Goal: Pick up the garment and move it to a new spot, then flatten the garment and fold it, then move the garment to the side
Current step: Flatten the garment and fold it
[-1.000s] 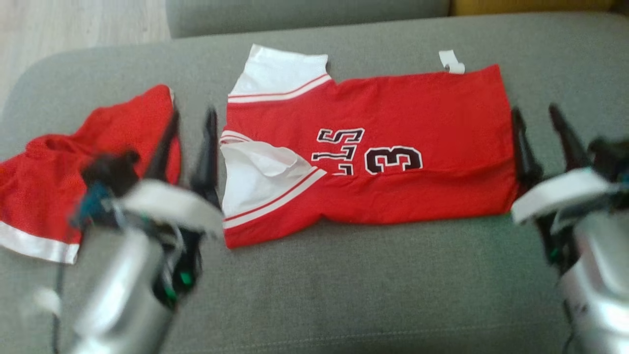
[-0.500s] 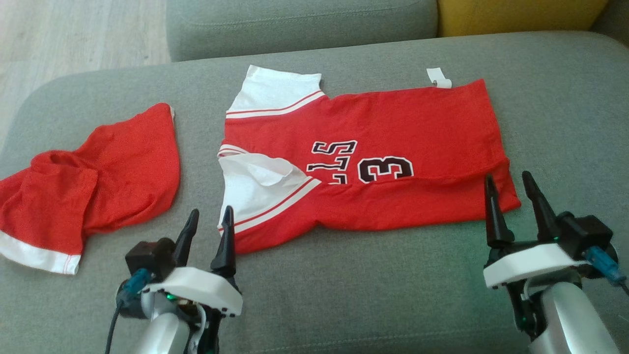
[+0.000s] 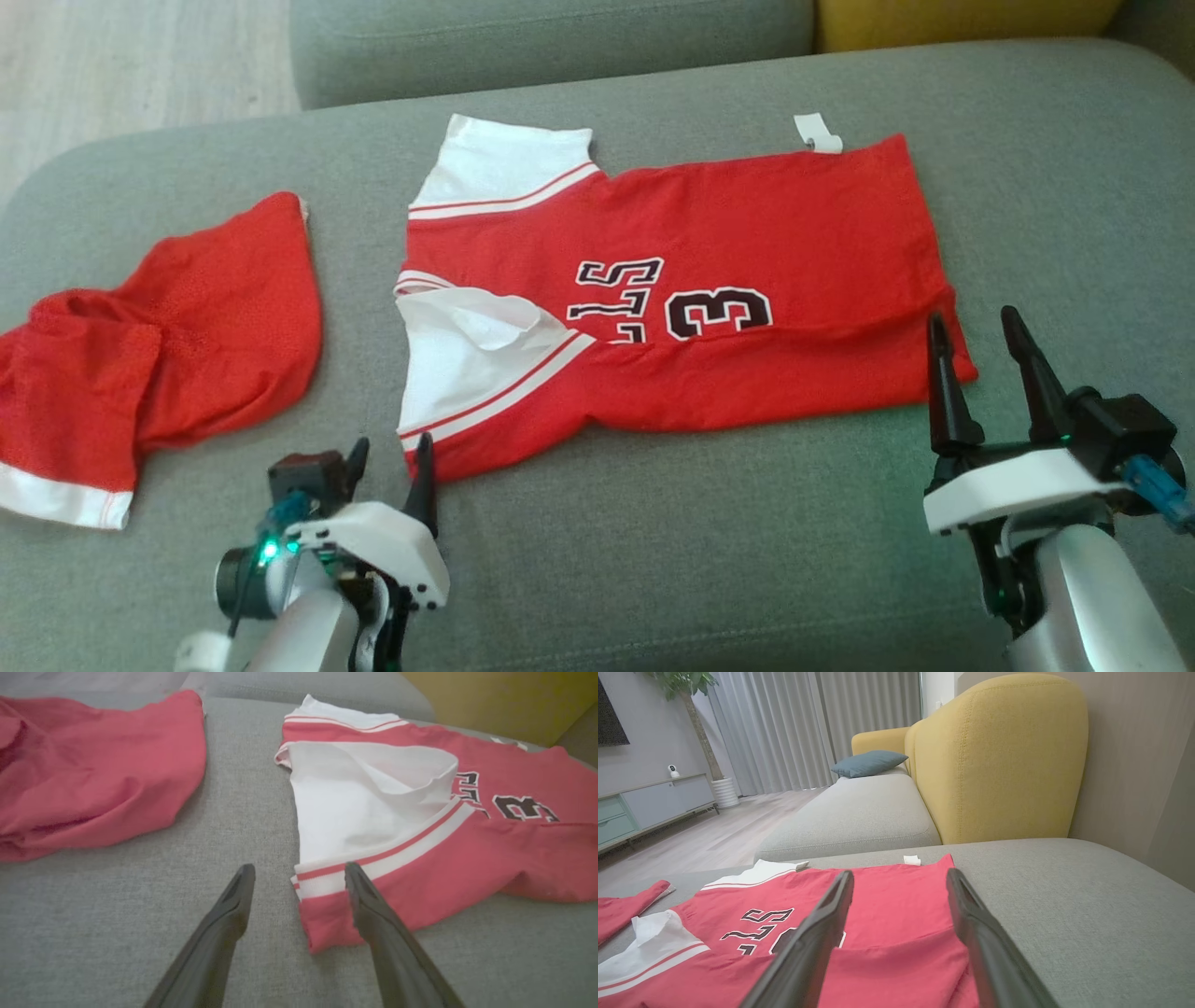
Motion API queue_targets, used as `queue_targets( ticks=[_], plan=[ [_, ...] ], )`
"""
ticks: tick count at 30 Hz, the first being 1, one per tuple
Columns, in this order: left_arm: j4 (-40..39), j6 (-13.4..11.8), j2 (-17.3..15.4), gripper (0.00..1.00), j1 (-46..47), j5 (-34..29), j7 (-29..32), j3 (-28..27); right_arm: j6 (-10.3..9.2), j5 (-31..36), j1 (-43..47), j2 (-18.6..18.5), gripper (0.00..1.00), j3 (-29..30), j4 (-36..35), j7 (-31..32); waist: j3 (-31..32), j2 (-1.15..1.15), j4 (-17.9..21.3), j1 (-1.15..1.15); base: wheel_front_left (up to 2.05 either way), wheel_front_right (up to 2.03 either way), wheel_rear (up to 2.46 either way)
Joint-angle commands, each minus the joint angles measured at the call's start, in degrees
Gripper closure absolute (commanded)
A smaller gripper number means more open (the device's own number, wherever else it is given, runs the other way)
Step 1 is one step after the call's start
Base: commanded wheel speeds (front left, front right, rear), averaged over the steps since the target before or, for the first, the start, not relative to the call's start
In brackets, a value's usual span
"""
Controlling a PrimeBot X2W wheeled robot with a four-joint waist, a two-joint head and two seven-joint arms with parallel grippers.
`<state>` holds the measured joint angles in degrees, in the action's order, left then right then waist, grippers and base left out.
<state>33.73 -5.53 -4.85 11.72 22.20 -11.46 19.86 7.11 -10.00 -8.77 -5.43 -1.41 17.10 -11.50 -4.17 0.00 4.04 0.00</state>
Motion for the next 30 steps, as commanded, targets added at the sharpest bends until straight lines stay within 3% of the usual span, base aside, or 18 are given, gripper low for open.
queue_targets(
  ticks=[1, 11, 15, 16, 17, 30],
  plan=[
    [-0.02, 0.33, -0.53, 0.00, 3.10, -0.31, 1.05, -0.90, 0.37, 0.28, -0.64, 0.36, 0.00, -1.09, -2.28, 0.07, -0.50, 0.00, 0.39, 0.00, 0.00, 0.00, 0.00],
    [5.69, -0.19, -2.26, 0.00, 6.64, -1.03, 3.86, -0.11, 0.37, 0.73, -1.42, 0.88, 0.00, -0.86, -3.12, 0.39, -3.31, 0.00, 2.01, 0.00, 0.00, 0.00, 0.00],
    [7.81, 1.27, -2.66, 0.02, 7.76, -1.02, 6.41, 1.07, 0.37, 1.13, -1.85, 1.00, 0.00, -0.69, -3.07, 0.63, -4.16, 0.00, 2.33, 0.00, 0.00, 0.00, 0.00],
    [8.16, 1.76, -2.74, 0.61, 8.00, -0.98, 6.93, 1.36, 0.37, 1.30, -1.96, 1.03, 0.00, -0.30, -2.90, 0.89, -4.28, 0.00, 2.37, 0.00, 0.00, 0.00, 0.00],
    [8.23, 2.12, -2.85, 1.00, 8.23, -1.02, 6.88, 1.59, 0.37, 1.54, -2.10, 1.08, 0.00, 0.25, -2.56, 1.38, -4.39, 0.00, 2.38, 0.00, 0.00, 0.00, 0.00],
    [-0.08, 2.18, -2.90, 1.00, 10.41, -2.97, -2.24, 2.29, 0.37, 3.56, -8.29, 2.51, 0.00, 12.05, 9.78, 13.78, -5.14, 0.00, -0.46, 0.00, 0.00, 0.00, 0.00]
  ],
)
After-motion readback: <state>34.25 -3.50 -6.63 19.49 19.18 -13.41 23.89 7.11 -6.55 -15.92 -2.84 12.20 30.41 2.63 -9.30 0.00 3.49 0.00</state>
